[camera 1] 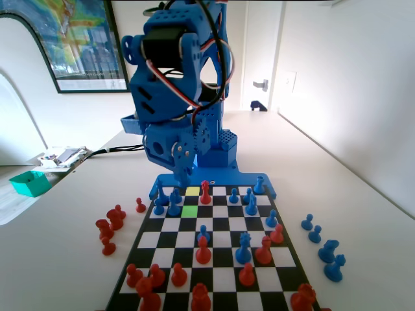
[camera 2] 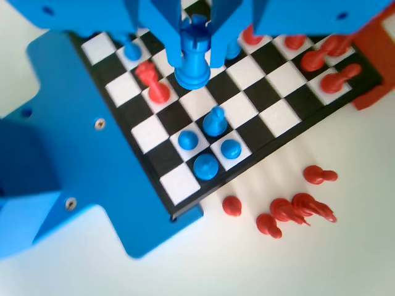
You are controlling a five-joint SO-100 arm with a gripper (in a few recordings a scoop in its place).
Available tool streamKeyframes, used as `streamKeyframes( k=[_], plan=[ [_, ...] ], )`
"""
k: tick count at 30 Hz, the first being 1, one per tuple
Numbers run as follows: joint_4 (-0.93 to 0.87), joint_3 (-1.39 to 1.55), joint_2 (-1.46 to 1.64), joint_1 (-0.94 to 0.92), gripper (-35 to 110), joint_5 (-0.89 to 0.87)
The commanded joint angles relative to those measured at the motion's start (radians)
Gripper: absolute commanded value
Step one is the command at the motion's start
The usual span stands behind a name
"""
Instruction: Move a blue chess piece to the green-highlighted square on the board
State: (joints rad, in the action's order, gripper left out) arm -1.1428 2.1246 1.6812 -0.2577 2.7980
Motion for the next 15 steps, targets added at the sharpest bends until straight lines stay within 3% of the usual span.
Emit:
streamKeyframes(
  k=[1, 10, 15],
  plan=[
    [0.046, -0.012, 0.015, 0.008, 1, -0.067],
    [0.295, 0.172, -0.005, -0.003, 1, -0.114],
    [0.321, 0.187, -0.037, -0.008, 1, -0.118]
  ],
)
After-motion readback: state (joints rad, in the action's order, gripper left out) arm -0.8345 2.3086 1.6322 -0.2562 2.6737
